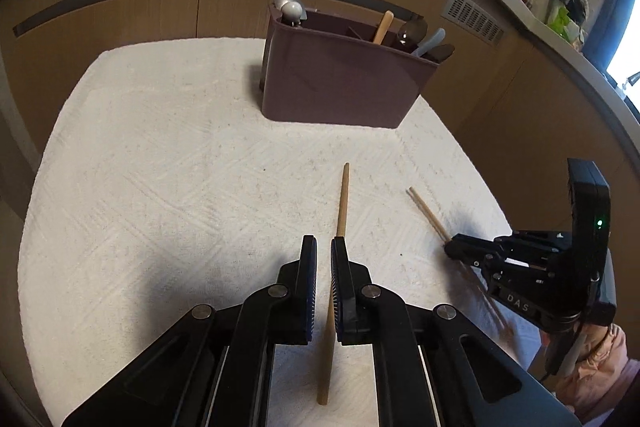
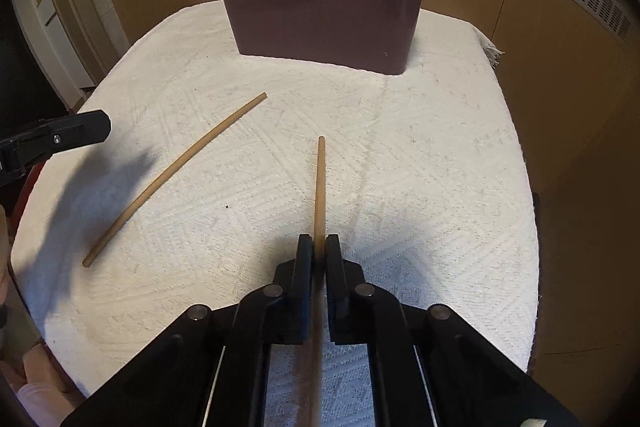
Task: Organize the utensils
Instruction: 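Lift both chopsticks upright over the maroon holder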
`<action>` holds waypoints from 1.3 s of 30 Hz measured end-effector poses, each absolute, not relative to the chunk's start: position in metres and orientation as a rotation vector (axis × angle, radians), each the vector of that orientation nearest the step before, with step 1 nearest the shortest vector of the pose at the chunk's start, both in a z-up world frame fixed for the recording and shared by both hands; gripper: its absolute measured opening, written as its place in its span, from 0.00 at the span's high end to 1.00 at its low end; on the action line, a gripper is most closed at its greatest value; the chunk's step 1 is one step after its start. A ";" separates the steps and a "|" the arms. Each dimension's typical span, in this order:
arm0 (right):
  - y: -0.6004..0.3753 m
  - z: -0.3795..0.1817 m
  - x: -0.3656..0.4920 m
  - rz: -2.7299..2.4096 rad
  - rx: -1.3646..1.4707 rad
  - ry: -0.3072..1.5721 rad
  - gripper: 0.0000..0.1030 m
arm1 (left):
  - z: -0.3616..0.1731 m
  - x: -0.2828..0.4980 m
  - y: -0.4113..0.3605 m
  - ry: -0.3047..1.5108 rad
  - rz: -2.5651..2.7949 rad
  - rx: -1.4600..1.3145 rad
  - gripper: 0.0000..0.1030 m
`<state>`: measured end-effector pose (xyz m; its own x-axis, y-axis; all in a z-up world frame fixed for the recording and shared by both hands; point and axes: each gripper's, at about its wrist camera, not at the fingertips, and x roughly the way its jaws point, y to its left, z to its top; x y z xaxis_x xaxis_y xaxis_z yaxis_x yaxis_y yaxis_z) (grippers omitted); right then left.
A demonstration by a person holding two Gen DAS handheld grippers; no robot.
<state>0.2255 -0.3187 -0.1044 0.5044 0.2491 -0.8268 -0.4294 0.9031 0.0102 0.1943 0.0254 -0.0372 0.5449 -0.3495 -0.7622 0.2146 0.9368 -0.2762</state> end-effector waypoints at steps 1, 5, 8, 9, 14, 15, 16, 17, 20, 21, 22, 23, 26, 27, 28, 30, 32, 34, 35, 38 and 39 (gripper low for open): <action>-0.321 -0.101 0.224 0.412 -0.191 0.954 0.95 | -0.039 0.195 0.025 0.952 -0.341 -0.158 0.92; -0.333 -0.084 0.214 0.431 -0.139 0.911 0.95 | -0.047 0.205 0.012 1.055 -0.398 -0.091 0.92; -0.340 -0.074 0.207 0.449 -0.099 0.884 0.95 | -0.051 0.219 -0.004 1.158 -0.441 -0.023 0.91; -0.341 -0.073 0.205 0.452 -0.092 0.877 0.95 | -0.053 0.224 -0.010 1.184 -0.448 0.004 0.90; -0.347 -0.072 0.200 0.468 -0.051 0.861 0.95 | -0.067 0.247 -0.040 1.278 -0.404 0.219 0.85; -0.347 -0.073 0.200 0.468 -0.050 0.858 0.95 | -0.071 0.250 -0.043 1.300 -0.402 0.246 0.85; -0.347 -0.073 0.200 0.467 -0.050 0.854 0.95 | -0.071 0.252 -0.047 1.290 -0.404 0.267 0.85; -0.348 -0.073 0.201 0.467 -0.049 0.851 0.95 | -0.072 0.255 -0.051 1.299 -0.402 0.286 0.85; -0.351 -0.073 0.203 0.458 -0.036 0.841 0.95 | -0.073 0.256 -0.055 1.284 -0.394 0.284 0.91; -0.352 -0.073 0.204 0.459 -0.027 0.839 0.95 | -0.073 0.253 -0.056 1.267 -0.399 0.289 0.95; -0.353 -0.073 0.205 0.458 -0.014 0.837 0.95 | -0.072 0.249 -0.055 1.248 -0.402 0.274 0.95; -0.354 -0.072 0.205 0.456 -0.005 0.833 0.95 | -0.072 0.246 -0.052 1.234 -0.410 0.236 0.95; -0.356 -0.066 0.203 0.453 0.007 0.807 0.95 | -0.060 0.223 -0.035 1.105 -0.403 0.102 0.95; -0.356 -0.064 0.202 0.452 0.006 0.800 0.95 | -0.055 0.216 -0.029 1.058 -0.397 0.064 0.95; -0.356 -0.061 0.201 0.453 0.004 0.793 0.95 | -0.051 0.208 -0.023 1.017 -0.393 0.020 0.95; -0.355 -0.055 0.200 0.455 0.003 0.779 0.95 | -0.038 0.193 -0.011 0.930 -0.383 -0.086 0.95; -0.353 -0.048 0.199 0.460 0.002 0.761 0.95 | -0.026 0.185 -0.002 0.862 -0.384 -0.156 0.95; -0.350 -0.041 0.199 0.461 0.001 0.747 0.95 | -0.017 0.179 0.004 0.818 -0.389 -0.200 0.95; -0.349 -0.039 0.199 0.465 0.002 0.741 0.95 | -0.014 0.177 0.007 0.812 -0.397 -0.216 0.95; -0.344 -0.030 0.199 0.481 0.017 0.711 0.95 | -0.005 0.188 0.012 0.784 -0.403 -0.241 0.95; -0.343 -0.028 0.199 0.485 0.021 0.705 0.95 | -0.002 0.188 0.016 0.772 -0.404 -0.253 0.95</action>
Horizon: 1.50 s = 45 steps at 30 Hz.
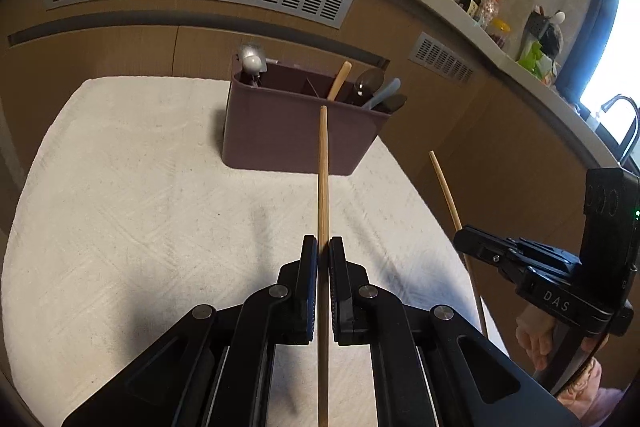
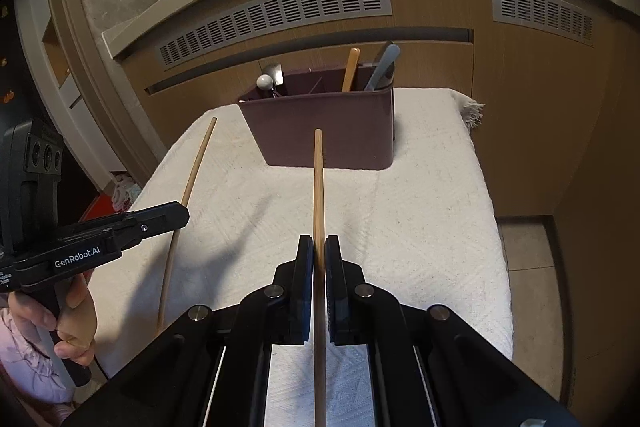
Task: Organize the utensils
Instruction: 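Lift both chopsticks upright over the maroon holder, then lower the chopsticks into the holder and open both tools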
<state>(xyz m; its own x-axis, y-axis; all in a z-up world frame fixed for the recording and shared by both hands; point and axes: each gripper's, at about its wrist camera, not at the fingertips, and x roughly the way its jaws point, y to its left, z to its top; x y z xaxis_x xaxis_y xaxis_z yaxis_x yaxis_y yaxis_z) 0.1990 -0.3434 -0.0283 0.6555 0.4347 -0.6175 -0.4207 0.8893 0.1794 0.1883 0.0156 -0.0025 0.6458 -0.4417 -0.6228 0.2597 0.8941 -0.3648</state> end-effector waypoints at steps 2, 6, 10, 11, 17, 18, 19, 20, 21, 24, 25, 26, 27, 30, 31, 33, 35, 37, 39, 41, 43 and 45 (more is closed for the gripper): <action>-0.341 -0.021 0.201 0.494 0.029 0.684 0.95 | 0.007 0.191 0.019 0.753 -0.420 -0.282 0.95; -0.340 0.020 0.211 0.501 0.033 0.581 0.95 | 0.057 0.206 0.019 0.626 -0.459 -0.307 0.95; -0.337 0.097 0.225 0.461 0.014 0.356 0.95 | 0.125 0.225 0.017 0.430 -0.474 -0.275 0.95; -0.338 0.112 0.230 0.454 0.022 0.310 0.95 | 0.141 0.231 0.015 0.375 -0.471 -0.256 0.94; -0.325 0.161 0.266 0.413 0.039 0.161 0.95 | 0.174 0.270 0.014 0.244 -0.432 -0.225 0.94; -0.321 0.161 0.270 0.411 0.033 0.160 0.95 | 0.174 0.278 0.015 0.241 -0.431 -0.227 0.94; -0.318 0.160 0.275 0.411 0.027 0.161 0.95 | 0.172 0.285 0.017 0.240 -0.432 -0.233 0.94; -0.314 0.158 0.283 0.412 0.022 0.167 0.95 | 0.171 0.292 0.019 0.240 -0.428 -0.243 0.94; -0.314 0.155 0.288 0.410 0.019 0.174 0.95 | 0.169 0.298 0.021 0.240 -0.422 -0.250 0.94; -0.312 0.149 0.302 0.413 0.018 0.195 0.95 | 0.163 0.317 0.025 0.250 -0.416 -0.271 0.95; -0.311 0.148 0.305 0.414 0.015 0.199 0.95 | 0.161 0.324 0.025 0.253 -0.415 -0.275 0.94; -0.310 0.147 0.310 0.417 0.007 0.206 0.95 | 0.159 0.328 0.025 0.249 -0.412 -0.275 0.94; -0.309 0.145 0.312 0.413 0.003 0.210 0.95 | 0.156 0.333 0.025 0.239 -0.409 -0.273 0.94; -0.307 0.141 0.319 0.407 -0.015 0.224 0.95 | 0.148 0.344 0.021 0.208 -0.391 -0.261 0.94; -0.307 0.139 0.321 0.404 -0.022 0.228 0.95 | 0.145 0.346 0.019 0.202 -0.384 -0.258 0.95; -0.308 0.135 0.323 0.404 -0.029 0.236 0.95 | 0.137 0.353 0.015 0.200 -0.371 -0.252 0.94; -0.309 0.132 0.325 0.403 -0.031 0.246 0.95 | 0.129 0.358 0.009 0.193 -0.345 -0.231 0.94; -0.311 0.127 0.329 0.401 -0.029 0.261 0.95 | 0.120 0.362 0.004 0.192 -0.328 -0.218 0.95; -0.312 0.121 0.333 0.408 -0.029 0.286 0.95 | 0.113 0.366 0.000 0.192 -0.316 -0.209 0.94; -0.312 0.114 0.337 0.407 -0.029 0.315 0.95 | 0.107 0.370 -0.003 0.197 -0.308 -0.206 0.94; -0.311 0.104 0.343 0.409 -0.028 0.355 0.95 | 0.100 0.375 -0.004 0.214 -0.305 -0.205 0.95; -0.311 0.094 0.348 0.423 -0.018 0.394 0.95 | 0.092 0.377 -0.005 0.230 -0.296 -0.205 0.95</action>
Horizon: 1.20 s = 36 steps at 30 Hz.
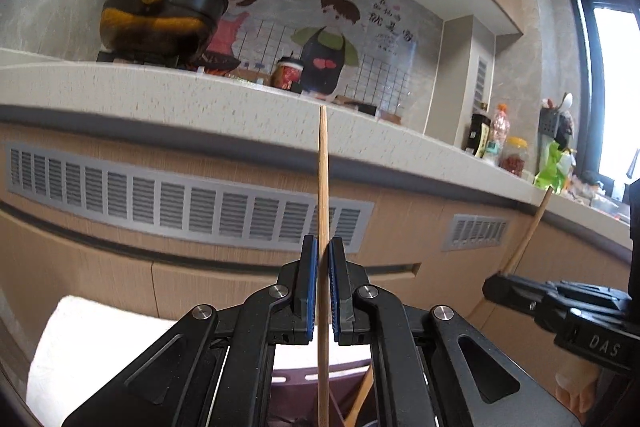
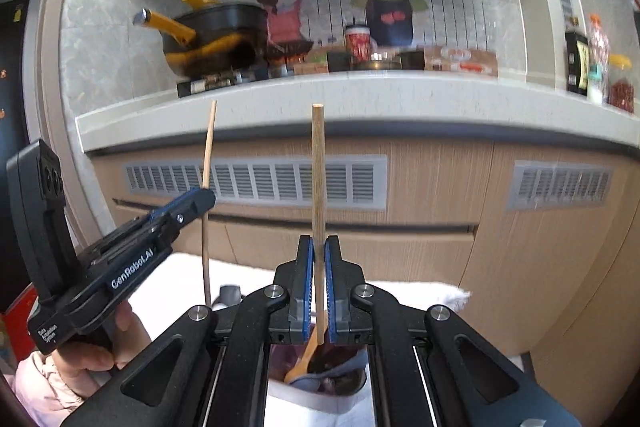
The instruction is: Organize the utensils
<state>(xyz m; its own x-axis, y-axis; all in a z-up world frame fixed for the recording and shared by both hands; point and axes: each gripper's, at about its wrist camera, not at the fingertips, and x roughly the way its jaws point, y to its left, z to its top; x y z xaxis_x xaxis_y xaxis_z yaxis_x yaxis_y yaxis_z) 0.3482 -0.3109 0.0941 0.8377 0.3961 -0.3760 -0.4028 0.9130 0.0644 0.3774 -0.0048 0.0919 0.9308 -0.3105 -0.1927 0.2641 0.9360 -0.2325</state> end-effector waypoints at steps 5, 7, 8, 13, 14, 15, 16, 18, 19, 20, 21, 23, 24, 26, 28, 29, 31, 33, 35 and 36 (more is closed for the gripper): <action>-0.306 0.063 0.367 0.486 0.025 0.520 0.95 | 0.064 0.382 -0.003 0.298 -0.267 -0.207 0.95; -0.301 0.047 0.377 0.512 0.030 0.589 0.94 | 0.049 0.384 -0.003 0.344 -0.258 -0.208 0.94; -0.298 0.039 0.382 0.523 0.026 0.626 0.93 | 0.044 0.385 -0.003 0.367 -0.258 -0.209 0.92; -0.285 0.009 0.392 0.506 -0.025 0.713 0.49 | 0.025 0.388 -0.003 0.466 -0.245 -0.203 0.67; -0.284 0.007 0.389 0.498 -0.037 0.701 0.47 | 0.025 0.384 -0.002 0.467 -0.236 -0.198 0.58; -0.284 0.007 0.385 0.491 -0.048 0.696 0.46 | 0.026 0.380 -0.001 0.467 -0.232 -0.193 0.53; -0.284 0.007 0.381 0.483 -0.058 0.689 0.45 | 0.029 0.374 0.000 0.465 -0.231 -0.191 0.52; -0.287 0.009 0.372 0.464 -0.053 0.672 0.39 | 0.034 0.359 0.002 0.474 -0.217 -0.182 0.46; -0.290 0.011 0.365 0.457 -0.043 0.661 0.39 | 0.037 0.349 0.004 0.479 -0.205 -0.178 0.44; -0.293 0.012 0.356 0.451 -0.033 0.649 0.38 | 0.041 0.339 0.006 0.479 -0.198 -0.178 0.38; -0.295 0.014 0.351 0.444 -0.027 0.641 0.35 | 0.043 0.326 0.007 0.477 -0.189 -0.176 0.31; -0.303 0.019 0.328 0.419 0.000 0.606 0.28 | 0.046 0.301 0.009 0.470 -0.164 -0.160 0.25; -0.306 0.021 0.317 0.408 0.015 0.590 0.23 | 0.049 0.287 0.009 0.465 -0.148 -0.143 0.23; -0.312 0.024 0.293 0.381 0.033 0.572 0.16 | 0.050 0.263 0.006 0.461 -0.128 -0.103 0.17; -0.315 0.026 0.274 0.346 0.037 0.565 0.14 | 0.050 0.240 0.002 0.471 -0.122 -0.063 0.12; -0.317 0.026 0.262 0.315 0.028 0.556 0.14 | 0.050 0.230 0.001 0.481 -0.128 -0.048 0.10; -0.319 0.025 0.242 0.276 -0.006 0.549 0.14 | 0.047 0.209 0.000 0.502 -0.131 -0.029 0.08; -0.322 0.020 0.219 0.245 -0.029 0.549 0.13 | 0.042 0.190 -0.002 0.519 -0.120 -0.009 0.05; -0.328 0.014 0.198 0.227 -0.022 0.546 0.07 | 0.037 0.171 -0.003 0.523 -0.094 0.009 0.02; -0.331 0.011 0.191 0.223 -0.016 0.544 0.05 | 0.034 0.161 -0.003 0.521 -0.077 0.010 0.02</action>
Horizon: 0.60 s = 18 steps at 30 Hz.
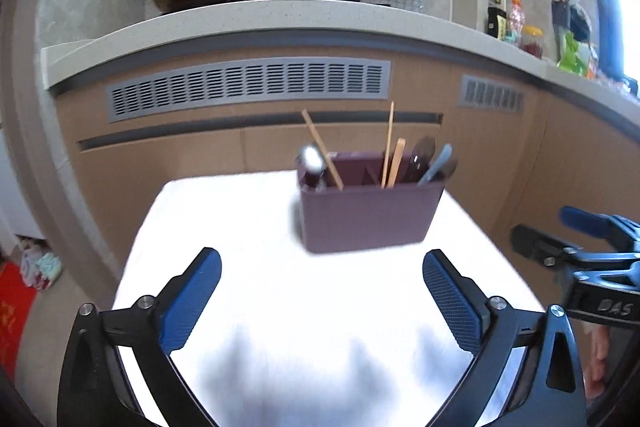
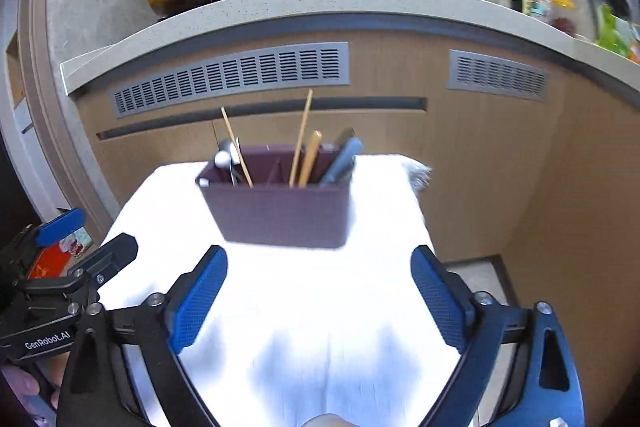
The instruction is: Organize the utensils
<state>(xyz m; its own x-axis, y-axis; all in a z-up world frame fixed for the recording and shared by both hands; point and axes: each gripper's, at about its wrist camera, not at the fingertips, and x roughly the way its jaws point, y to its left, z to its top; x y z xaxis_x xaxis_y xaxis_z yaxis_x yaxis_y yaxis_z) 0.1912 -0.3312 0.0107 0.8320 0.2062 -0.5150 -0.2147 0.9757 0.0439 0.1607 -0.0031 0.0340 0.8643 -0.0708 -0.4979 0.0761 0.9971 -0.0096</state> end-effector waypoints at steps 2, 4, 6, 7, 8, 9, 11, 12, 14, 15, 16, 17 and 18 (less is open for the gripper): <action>-0.335 0.004 0.175 0.209 -0.015 0.542 0.05 | 0.029 0.147 -0.004 0.521 -0.051 -0.002 0.01; -0.337 0.000 0.165 0.191 -0.016 0.538 0.05 | 0.024 0.139 -0.004 0.523 -0.037 -0.023 0.01; -0.337 -0.004 0.156 0.179 -0.016 0.531 0.05 | 0.022 0.135 -0.006 0.535 -0.038 -0.036 0.01; -0.337 -0.005 0.153 0.171 -0.023 0.526 0.05 | 0.021 0.132 -0.007 0.543 -0.043 -0.042 0.01; -0.337 -0.005 0.150 0.167 -0.034 0.519 0.05 | 0.021 0.130 -0.008 0.547 -0.046 -0.043 0.01; -0.336 -0.006 0.147 0.168 -0.045 0.515 0.05 | 0.021 0.127 -0.010 0.547 -0.051 -0.034 0.01; -0.337 -0.006 0.145 0.159 -0.061 0.510 0.05 | 0.021 0.123 -0.016 0.541 -0.048 0.001 0.01; -0.337 -0.006 0.143 0.156 -0.063 0.505 0.05 | 0.022 0.121 -0.019 0.541 -0.049 0.019 0.01; -0.340 -0.006 0.141 0.160 -0.056 0.502 0.04 | 0.023 0.120 -0.020 0.543 -0.054 0.025 0.01; -0.341 -0.006 0.141 0.160 -0.055 0.504 0.03 | 0.023 0.119 -0.020 0.545 -0.055 0.019 0.01; -0.342 -0.006 0.141 0.161 -0.051 0.509 0.03 | 0.024 0.118 -0.018 0.546 -0.056 0.012 0.01; -0.343 -0.006 0.140 0.162 -0.048 0.510 0.03 | 0.025 0.118 -0.017 0.547 -0.057 0.005 0.01; -0.344 -0.007 0.141 0.161 -0.043 0.512 0.03 | 0.025 0.117 -0.016 0.545 -0.055 0.001 0.01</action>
